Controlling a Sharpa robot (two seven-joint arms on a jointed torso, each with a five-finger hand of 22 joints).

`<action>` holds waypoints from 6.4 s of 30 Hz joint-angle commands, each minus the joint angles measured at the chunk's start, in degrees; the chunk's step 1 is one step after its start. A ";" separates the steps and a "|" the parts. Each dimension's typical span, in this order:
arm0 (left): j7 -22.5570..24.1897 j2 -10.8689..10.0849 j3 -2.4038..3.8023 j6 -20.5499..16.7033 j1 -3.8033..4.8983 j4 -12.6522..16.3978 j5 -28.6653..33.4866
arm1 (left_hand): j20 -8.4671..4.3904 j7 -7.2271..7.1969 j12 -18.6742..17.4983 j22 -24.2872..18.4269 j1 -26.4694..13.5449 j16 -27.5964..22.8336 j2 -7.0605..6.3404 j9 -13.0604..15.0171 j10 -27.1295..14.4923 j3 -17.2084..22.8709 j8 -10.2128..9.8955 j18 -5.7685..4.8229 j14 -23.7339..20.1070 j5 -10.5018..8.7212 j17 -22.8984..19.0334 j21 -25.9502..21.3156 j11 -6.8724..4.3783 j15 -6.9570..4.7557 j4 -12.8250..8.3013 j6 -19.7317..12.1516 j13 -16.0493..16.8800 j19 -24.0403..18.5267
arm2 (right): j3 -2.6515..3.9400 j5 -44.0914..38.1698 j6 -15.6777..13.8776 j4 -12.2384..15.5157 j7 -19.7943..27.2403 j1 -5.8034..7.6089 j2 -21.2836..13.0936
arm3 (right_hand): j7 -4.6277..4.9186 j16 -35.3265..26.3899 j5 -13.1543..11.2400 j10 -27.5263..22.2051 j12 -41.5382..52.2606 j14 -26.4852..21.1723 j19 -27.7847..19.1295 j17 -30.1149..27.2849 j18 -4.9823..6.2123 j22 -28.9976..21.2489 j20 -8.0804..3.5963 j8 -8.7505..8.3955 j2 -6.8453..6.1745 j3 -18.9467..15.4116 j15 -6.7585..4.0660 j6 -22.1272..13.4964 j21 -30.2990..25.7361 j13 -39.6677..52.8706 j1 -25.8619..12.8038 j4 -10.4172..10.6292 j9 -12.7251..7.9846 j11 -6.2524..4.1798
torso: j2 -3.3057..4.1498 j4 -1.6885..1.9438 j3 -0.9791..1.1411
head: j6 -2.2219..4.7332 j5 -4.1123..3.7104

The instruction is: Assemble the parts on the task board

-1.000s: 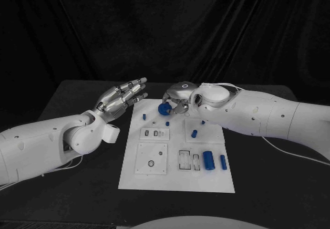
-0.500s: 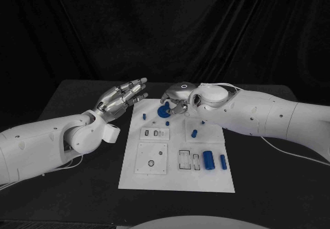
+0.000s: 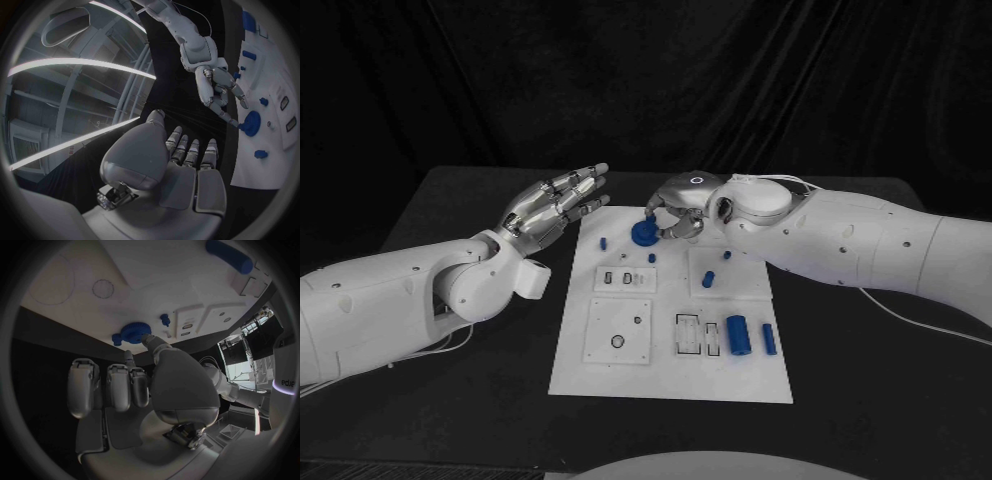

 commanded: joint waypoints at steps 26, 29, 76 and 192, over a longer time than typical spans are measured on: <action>0.65 -0.61 0.05 0.83 -0.43 0.19 0.01 | -0.05 0.31 0.45 -0.09 0.47 0.19 -0.16 0.07 0.03 0.48 0.41 1.12 0.06 0.58 0.03 -0.24 0.19 0.39 -0.07 0.20 0.01 -0.27 | -0.01 1.01 -5.94 18.64 -5.52 3.93 -28.03 | -0.52 0.00 -12.12 5.89 0.20 4.83 2.21 8.78 -0.01 10.36 -0.31 0.48 0.18 -4.15 -0.55 3.25 0.63 15.09 -1.20 2.82 -0.51 -0.45 | -0.31 -0.92 0.02 | 0.19 -0.86; 0.94 -0.61 0.05 0.71 -0.48 0.20 0.01 | -0.05 0.33 0.38 -0.09 0.52 0.19 -0.13 0.07 0.01 0.53 0.41 1.11 0.05 0.63 0.03 -0.25 0.20 0.43 -0.10 0.18 0.00 -0.29 | -0.01 1.07 -6.10 18.71 -5.44 3.24 -28.72 | -0.53 -0.03 -12.19 5.89 0.20 4.83 2.22 8.73 -0.01 10.37 -0.33 0.41 0.10 -4.25 -0.57 3.15 0.63 15.09 -1.19 2.92 -0.54 -0.47 | -0.40 -0.96 0.05 | 0.13 -0.83; 0.25 -0.84 0.05 1.66 -0.81 0.14 0.01 | -0.03 0.42 0.46 -0.10 0.67 0.15 -0.12 0.07 0.00 0.77 0.44 1.11 0.03 0.75 0.02 -0.27 0.34 0.48 -0.22 0.20 0.00 -0.31 | -0.02 1.19 -7.02 11.64 -4.60 -2.85 -23.27 | 0.42 -0.36 -11.34 5.89 0.20 4.71 2.11 8.12 0.09 10.43 -0.03 2.81 -0.39 -5.55 -0.12 7.18 0.06 15.09 2.70 5.54 0.75 0.22 | -0.43 -0.65 -0.11 | -0.66 -0.96; -1.46 0.77 0.05 3.22 -1.01 -0.39 0.01 | 0.00 0.48 0.51 -0.09 1.08 0.13 -0.13 0.06 -0.02 1.40 0.48 1.13 0.00 0.98 0.01 -0.25 0.38 0.47 -0.61 0.07 0.00 -0.28 | 0.01 -0.99 -3.44 15.41 -4.83 -4.78 -5.62 | 1.32 -1.60 -3.06 5.89 0.20 4.31 1.69 6.13 0.44 10.32 1.08 12.44 1.56 -3.49 1.30 10.95 -1.99 15.09 5.38 0.97 8.35 1.90 | -0.38 -0.67 -0.04 | -2.25 1.28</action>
